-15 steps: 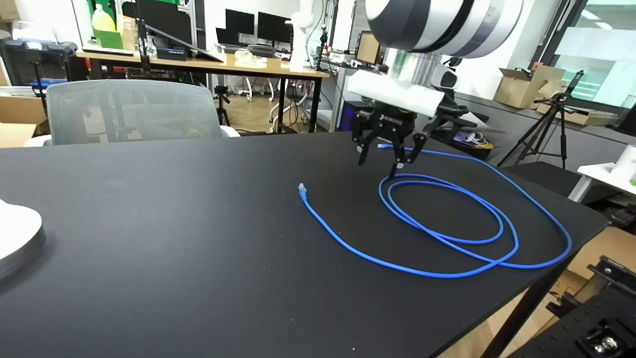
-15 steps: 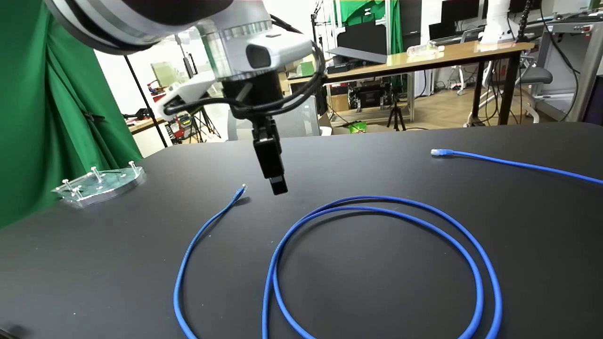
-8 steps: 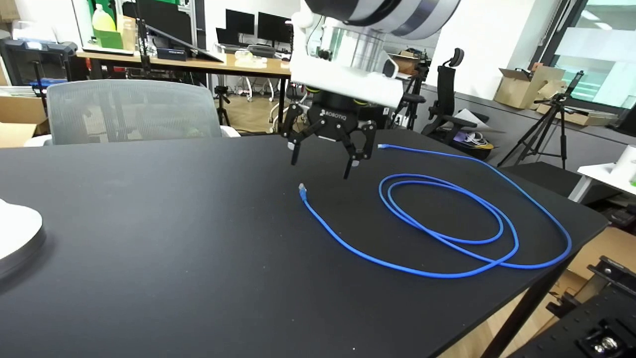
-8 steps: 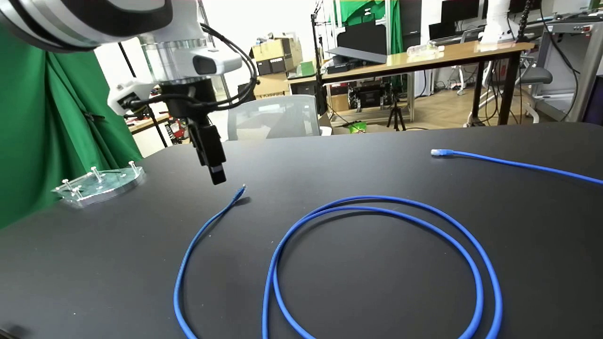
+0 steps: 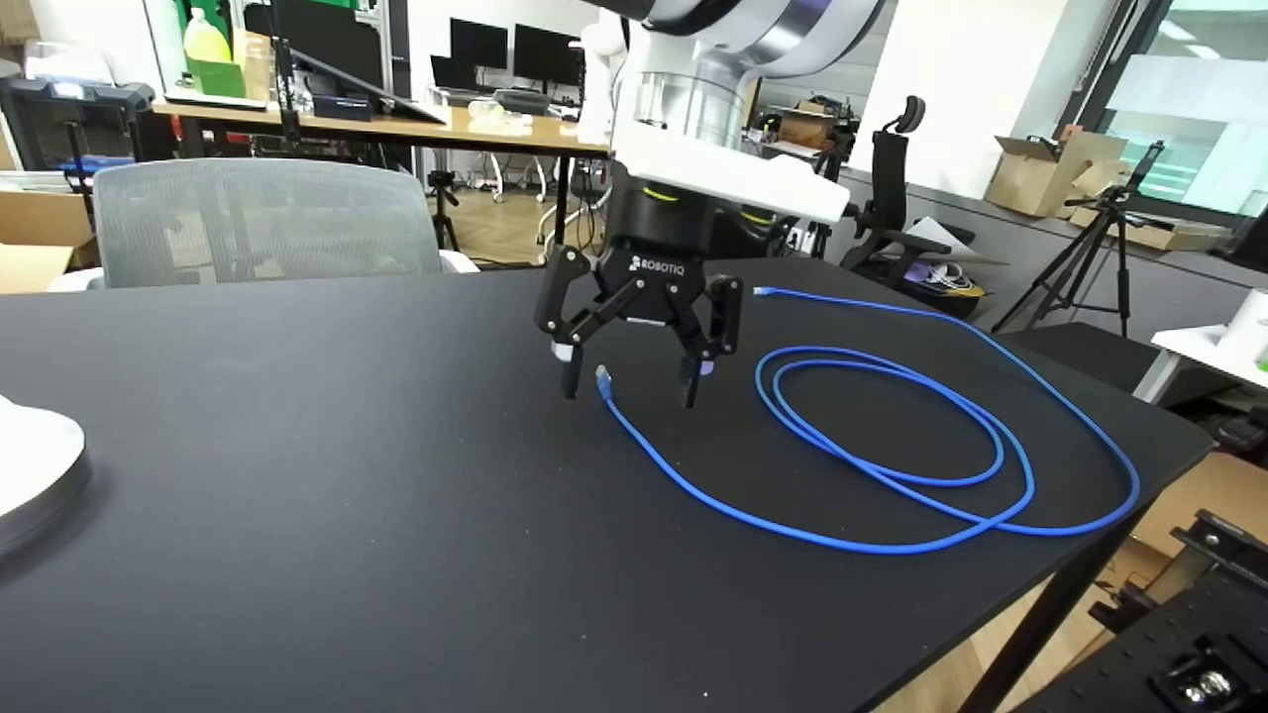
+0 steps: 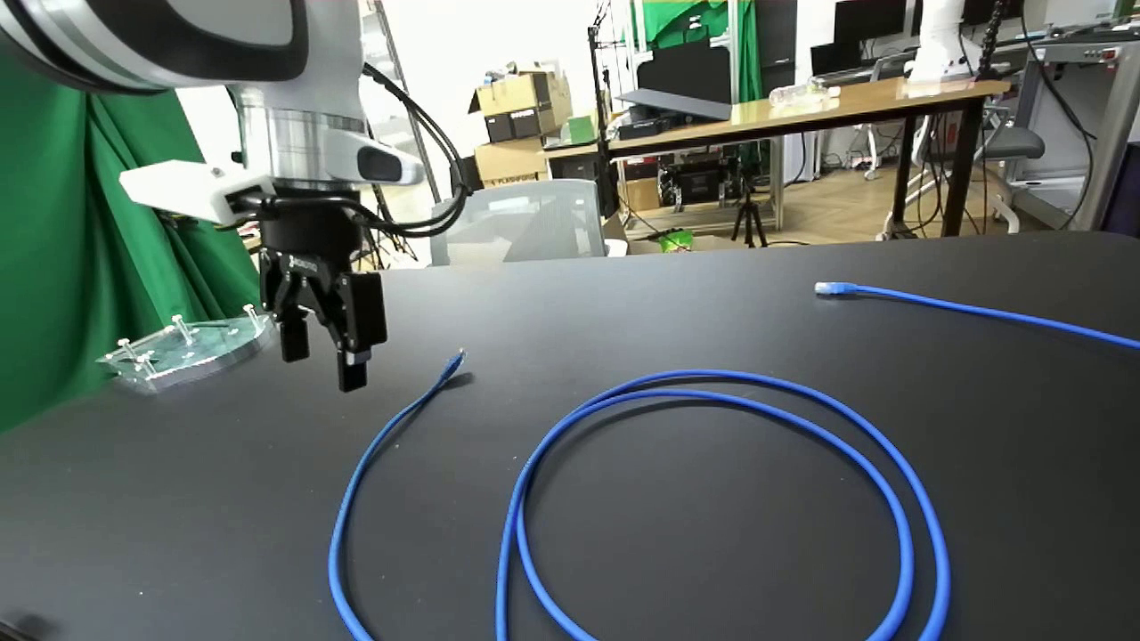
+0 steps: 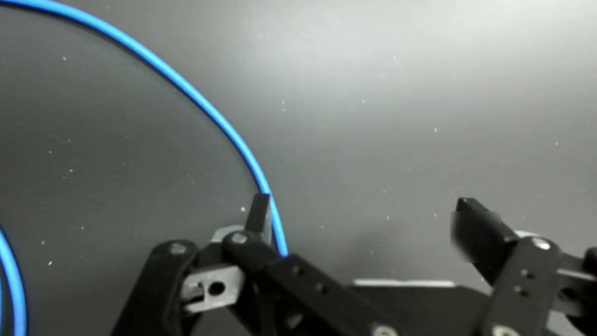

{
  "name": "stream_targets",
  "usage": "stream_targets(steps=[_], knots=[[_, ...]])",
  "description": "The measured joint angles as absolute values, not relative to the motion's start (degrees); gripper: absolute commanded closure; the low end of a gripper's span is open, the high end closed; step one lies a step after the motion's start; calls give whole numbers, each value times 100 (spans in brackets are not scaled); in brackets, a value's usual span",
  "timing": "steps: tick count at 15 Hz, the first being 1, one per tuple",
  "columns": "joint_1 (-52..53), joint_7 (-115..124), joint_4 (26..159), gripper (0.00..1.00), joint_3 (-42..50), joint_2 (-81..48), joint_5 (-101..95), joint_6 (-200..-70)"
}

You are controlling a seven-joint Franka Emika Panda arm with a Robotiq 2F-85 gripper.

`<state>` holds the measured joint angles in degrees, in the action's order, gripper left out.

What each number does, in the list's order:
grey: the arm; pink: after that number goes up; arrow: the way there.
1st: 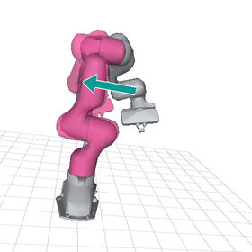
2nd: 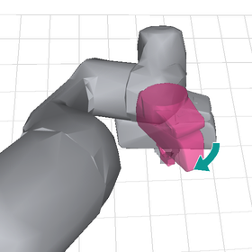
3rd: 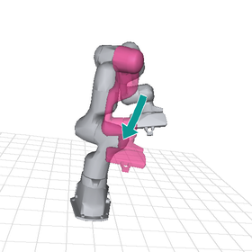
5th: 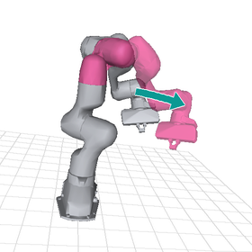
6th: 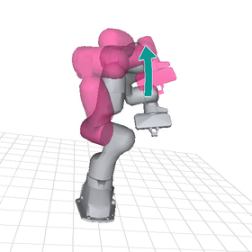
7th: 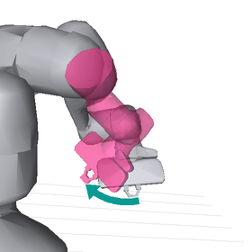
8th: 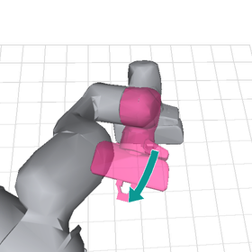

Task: Use the blue cable on the table to make a smaller circle

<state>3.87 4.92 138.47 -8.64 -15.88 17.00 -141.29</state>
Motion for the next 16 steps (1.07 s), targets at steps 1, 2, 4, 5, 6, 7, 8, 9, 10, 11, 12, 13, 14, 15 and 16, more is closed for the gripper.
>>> stream_targets(steps=[1,2,4,5,6,7,8,9,10,11,12,13,14,15,16], knots=[[345,214,13846,0,-851,-1589,1673,-13859],[304,-49,13845,0,-834,-1593,1627,-13582],[249,-441,13828,0,-771,-1621,1395,-13018],[231,-589,13805,0,-730,-1648,1225,-12738],[226,-664,13779,0,-677,-1682,1045,-12523],[233,-662,13757,0,-611,-1723,824,-12411],[257,-556,13742,0,-524,-1765,515,-12425],[299,-370,13737,0,-422,-1801,149,-12549],[349,-164,13734,0,-323,-1830,-211,-12708],[407,52,13731,0,-233,-1856,-548,-12891],[471,281,13727,0,-151,-1883,-868,-13095],[546,533,13725,0,-75,-1914,-1156,-13337],[624,801,13726,0,-8,-1945,-1387,-13597],[702,1072,13726,0,45,-1977,-1540,-13885],[789,1361,13726,0,95,-2012,-1669,-14181]])
